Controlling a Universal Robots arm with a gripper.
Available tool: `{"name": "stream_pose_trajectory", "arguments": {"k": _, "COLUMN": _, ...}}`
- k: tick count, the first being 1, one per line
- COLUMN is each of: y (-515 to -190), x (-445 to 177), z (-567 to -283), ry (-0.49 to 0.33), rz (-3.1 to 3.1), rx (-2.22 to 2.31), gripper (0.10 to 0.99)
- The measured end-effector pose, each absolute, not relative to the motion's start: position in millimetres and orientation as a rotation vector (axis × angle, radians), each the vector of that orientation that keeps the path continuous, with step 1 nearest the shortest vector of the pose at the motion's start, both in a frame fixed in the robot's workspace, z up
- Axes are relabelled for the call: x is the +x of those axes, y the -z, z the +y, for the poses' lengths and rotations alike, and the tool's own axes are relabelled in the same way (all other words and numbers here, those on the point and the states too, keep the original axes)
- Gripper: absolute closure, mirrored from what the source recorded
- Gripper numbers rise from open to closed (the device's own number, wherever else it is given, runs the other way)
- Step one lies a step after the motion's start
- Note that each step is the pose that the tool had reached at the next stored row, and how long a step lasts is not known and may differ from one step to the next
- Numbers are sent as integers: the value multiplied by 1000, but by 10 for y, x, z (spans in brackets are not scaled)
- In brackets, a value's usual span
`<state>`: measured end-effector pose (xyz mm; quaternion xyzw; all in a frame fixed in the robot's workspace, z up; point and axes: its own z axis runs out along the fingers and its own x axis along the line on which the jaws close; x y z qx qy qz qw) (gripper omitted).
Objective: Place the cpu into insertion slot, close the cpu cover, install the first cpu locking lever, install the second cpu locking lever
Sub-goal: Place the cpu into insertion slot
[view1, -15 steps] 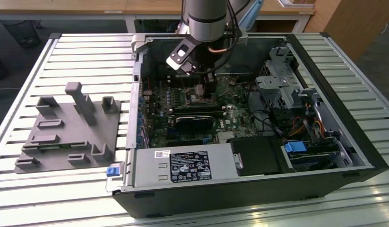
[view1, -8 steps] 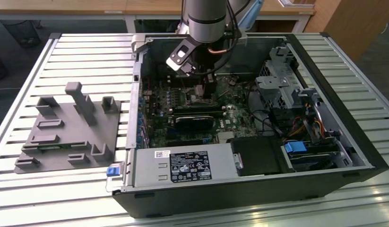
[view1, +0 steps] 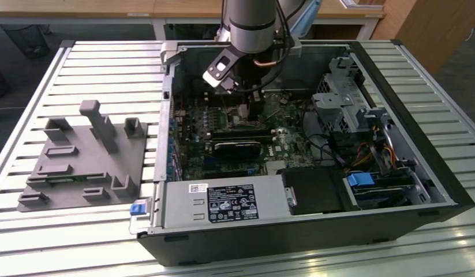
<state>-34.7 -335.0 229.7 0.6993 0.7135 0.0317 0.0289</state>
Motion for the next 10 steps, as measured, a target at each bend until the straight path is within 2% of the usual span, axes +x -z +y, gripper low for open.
{"name": "stream_pose_trajectory", "arguments": {"k": 10, "y": -2273, "x": -352, "z": -3350, "ry": -98, "rz": 2201, "rx": 2157, "gripper": 545}}
